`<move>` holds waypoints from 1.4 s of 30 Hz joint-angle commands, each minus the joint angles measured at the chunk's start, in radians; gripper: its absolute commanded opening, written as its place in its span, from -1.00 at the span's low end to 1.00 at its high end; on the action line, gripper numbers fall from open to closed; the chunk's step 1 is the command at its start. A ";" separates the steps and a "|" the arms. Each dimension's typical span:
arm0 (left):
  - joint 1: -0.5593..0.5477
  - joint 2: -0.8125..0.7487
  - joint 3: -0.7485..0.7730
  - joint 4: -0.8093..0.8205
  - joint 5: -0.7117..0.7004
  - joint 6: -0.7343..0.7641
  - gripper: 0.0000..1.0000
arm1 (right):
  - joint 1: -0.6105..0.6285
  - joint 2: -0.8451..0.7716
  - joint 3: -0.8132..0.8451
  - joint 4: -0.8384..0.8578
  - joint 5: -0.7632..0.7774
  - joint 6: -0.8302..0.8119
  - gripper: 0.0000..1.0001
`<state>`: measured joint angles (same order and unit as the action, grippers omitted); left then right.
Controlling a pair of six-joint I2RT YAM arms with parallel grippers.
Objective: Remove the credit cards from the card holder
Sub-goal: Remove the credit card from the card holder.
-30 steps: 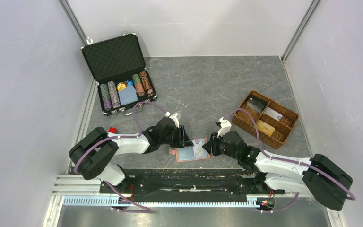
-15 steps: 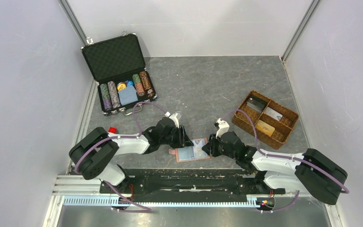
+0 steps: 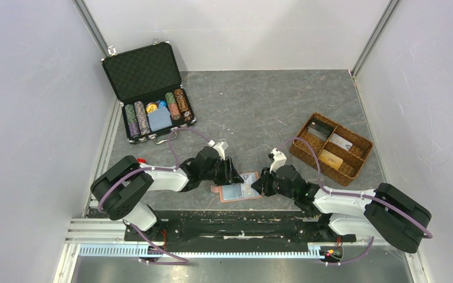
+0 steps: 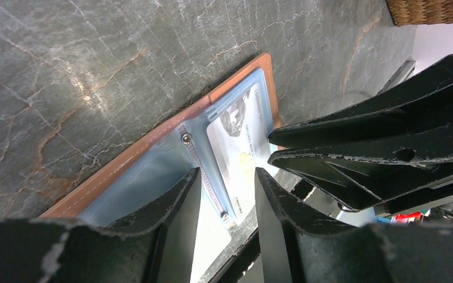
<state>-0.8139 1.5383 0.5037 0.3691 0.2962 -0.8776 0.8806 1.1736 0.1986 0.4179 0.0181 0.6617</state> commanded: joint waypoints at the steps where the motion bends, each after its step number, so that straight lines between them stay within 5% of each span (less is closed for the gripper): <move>1: -0.008 0.023 0.002 0.023 0.010 -0.032 -0.08 | 0.000 0.012 -0.016 0.042 -0.014 0.016 -0.52; 19: -0.016 0.043 -0.022 0.137 0.054 -0.064 -0.31 | 0.000 0.012 -0.030 0.059 -0.015 0.033 -0.53; 32: -0.016 0.059 -0.071 0.331 0.110 -0.158 -0.68 | 0.000 0.012 -0.041 0.069 -0.015 0.039 -0.54; 36: -0.016 0.052 -0.079 0.338 0.101 -0.174 -0.95 | 0.000 0.007 -0.046 0.060 -0.002 0.038 -0.54; 42: -0.015 0.012 -0.078 0.230 0.041 -0.165 -0.95 | 0.000 0.002 -0.049 0.036 0.027 0.028 -0.54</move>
<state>-0.8223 1.5906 0.4244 0.6128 0.3500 -1.0149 0.8795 1.1790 0.1658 0.4728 0.0216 0.6922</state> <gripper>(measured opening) 0.033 0.233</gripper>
